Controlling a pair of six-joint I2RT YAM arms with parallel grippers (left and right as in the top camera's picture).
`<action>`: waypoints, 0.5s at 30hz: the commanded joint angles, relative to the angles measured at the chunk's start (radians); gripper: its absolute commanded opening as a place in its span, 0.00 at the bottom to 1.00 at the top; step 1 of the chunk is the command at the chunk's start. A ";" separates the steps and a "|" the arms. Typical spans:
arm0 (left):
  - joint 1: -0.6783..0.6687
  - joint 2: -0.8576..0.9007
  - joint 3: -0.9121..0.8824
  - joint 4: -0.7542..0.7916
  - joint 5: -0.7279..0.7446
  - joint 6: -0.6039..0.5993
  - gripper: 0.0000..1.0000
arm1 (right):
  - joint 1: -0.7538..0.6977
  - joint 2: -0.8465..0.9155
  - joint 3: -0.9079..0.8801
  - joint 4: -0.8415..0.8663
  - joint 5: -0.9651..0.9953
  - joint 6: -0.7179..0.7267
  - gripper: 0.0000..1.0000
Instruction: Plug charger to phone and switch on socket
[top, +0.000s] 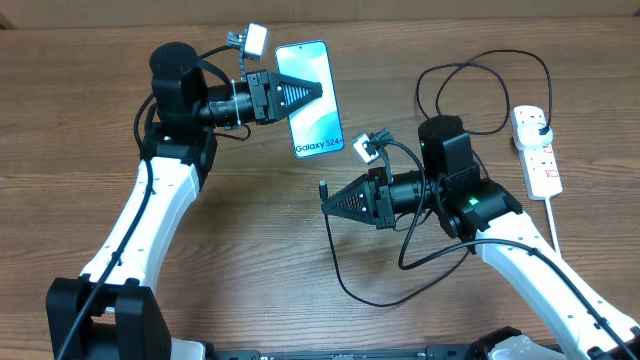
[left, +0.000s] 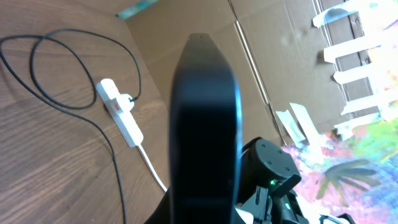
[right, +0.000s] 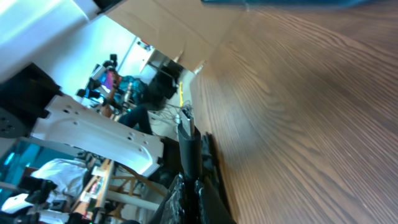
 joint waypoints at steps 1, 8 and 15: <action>-0.008 -0.010 0.011 0.012 0.061 -0.019 0.04 | -0.004 -0.003 0.005 0.029 -0.019 0.084 0.04; -0.007 -0.010 0.011 0.012 0.151 -0.018 0.04 | -0.004 -0.003 0.005 0.093 0.020 0.145 0.04; -0.008 -0.010 0.011 0.012 0.164 -0.016 0.04 | -0.004 -0.003 0.005 0.109 0.024 0.148 0.04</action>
